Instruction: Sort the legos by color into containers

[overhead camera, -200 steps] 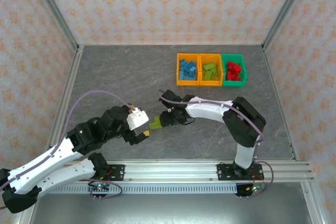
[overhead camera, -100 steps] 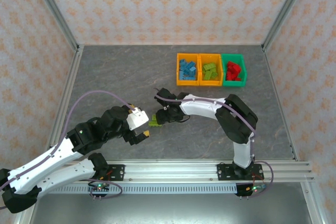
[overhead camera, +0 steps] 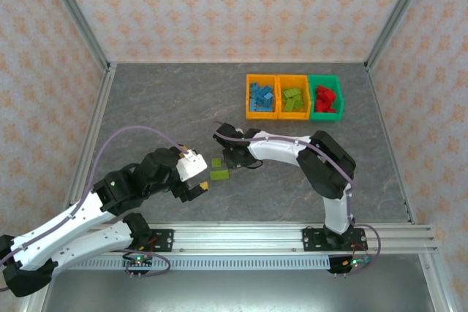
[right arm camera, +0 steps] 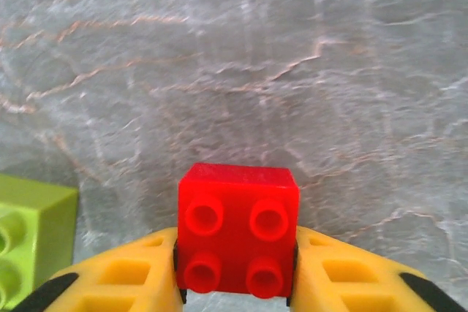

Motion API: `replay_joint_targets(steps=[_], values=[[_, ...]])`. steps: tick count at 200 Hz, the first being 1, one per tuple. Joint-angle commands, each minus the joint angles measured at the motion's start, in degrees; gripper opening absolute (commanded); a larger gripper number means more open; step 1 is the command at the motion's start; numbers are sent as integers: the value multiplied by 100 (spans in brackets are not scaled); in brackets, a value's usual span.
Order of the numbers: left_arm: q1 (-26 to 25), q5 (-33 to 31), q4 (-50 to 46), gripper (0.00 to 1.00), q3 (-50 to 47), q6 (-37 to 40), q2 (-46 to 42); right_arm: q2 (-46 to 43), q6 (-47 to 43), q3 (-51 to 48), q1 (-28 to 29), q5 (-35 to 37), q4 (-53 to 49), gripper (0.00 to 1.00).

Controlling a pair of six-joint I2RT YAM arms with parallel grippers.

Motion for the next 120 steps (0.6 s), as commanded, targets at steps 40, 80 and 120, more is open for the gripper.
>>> replay_joint_targets(steps=[40, 80, 120], values=[[23, 48, -100, 100, 4, -36, -63, -1481, 536, -980, -95, 871, 327, 24], [25, 90, -34, 100, -12, -28, -156, -2981, 751, -1670, -1095, 1096, 543, 24], [29, 94, -42, 100, -4, -30, -129, -3022, 376, -1240, -3478, 382, 854, 24]])
